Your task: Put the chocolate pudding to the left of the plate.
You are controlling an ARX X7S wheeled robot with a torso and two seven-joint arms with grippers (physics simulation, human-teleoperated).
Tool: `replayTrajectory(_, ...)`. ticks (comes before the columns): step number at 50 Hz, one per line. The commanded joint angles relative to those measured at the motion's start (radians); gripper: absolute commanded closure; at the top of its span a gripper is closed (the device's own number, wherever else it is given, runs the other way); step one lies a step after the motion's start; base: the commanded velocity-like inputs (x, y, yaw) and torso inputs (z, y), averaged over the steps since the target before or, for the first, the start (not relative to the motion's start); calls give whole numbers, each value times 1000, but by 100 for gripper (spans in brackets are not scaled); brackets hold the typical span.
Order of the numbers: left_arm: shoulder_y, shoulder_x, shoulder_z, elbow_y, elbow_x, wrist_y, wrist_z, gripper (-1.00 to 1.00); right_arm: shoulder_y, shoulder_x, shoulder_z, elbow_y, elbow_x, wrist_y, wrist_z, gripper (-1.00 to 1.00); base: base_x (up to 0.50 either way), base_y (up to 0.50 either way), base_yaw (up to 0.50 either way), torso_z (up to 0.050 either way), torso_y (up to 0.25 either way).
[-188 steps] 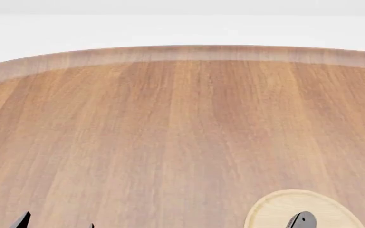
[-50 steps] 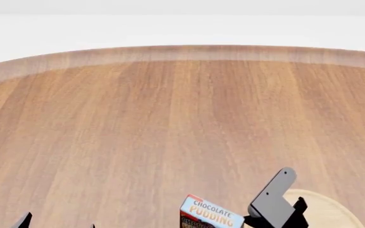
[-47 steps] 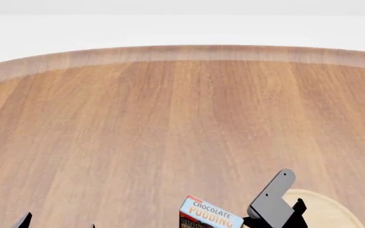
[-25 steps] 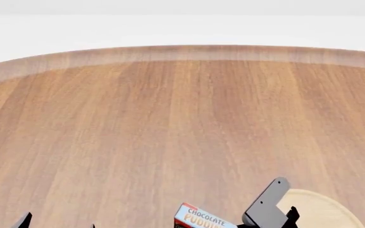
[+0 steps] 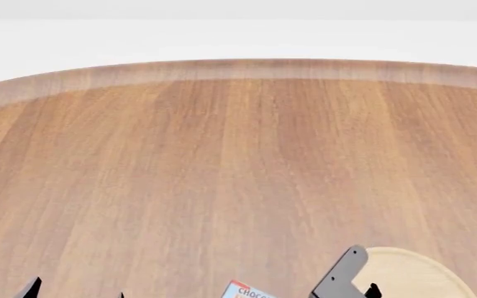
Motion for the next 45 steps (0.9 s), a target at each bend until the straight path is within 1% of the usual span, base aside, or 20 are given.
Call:
replayTrajectory(1, -1, -2, 1, 2, -3, -1, -3, -100, 3, -21, -7, 70, -20, -60, -9, 100, 0, 0, 0, 0, 0)
replayTrajectory(19, -3, -5, 4, -1, -6, 4, -5, -100, 2, -69, -20, 266, -37, -190, -17, 100, 0, 0, 0, 0, 0)
replayTrajectory(28, -3, -7, 7, 2, -6, 2, -8, -100, -9, -74, -26, 302, -41, -219, -22, 100, 1, 1, 2, 0, 0)
replayTrajectory(29, -2, -7, 7, 1, -5, 3, -8, -100, -8, -77, -27, 316, -45, -234, -16, -100, 0, 0, 3, 0, 0)
replayTrajectory(37, -3, -9, 7, 3, -7, 3, -10, -100, -37, -57, -25, 248, -36, -214, -16, -100, 0, 0, 0, 0, 0)
replayTrajectory(40, -3, -10, 5, -1, -11, 8, -10, -100, -122, 5, 34, 17, 17, -143, 60, -100, 0, 0, 0, 0, 0)
replayTrajectory(41, -3, -9, 5, -2, -10, 8, -10, -100, -127, 5, 52, -1, 15, -128, 113, -100, 0, 0, 0, 0, 0)
replayTrajectory(42, -3, -9, 7, -4, -8, 10, -9, -100, -128, 5, 69, -13, 33, -100, 128, -100, 0, 0, 0, 0, 0)
replayTrajectory(45, -1, -9, 10, -1, -5, 10, -11, -100, -232, 62, 102, -221, 81, -60, 159, -100, 0, 0, 0, 0, 0)
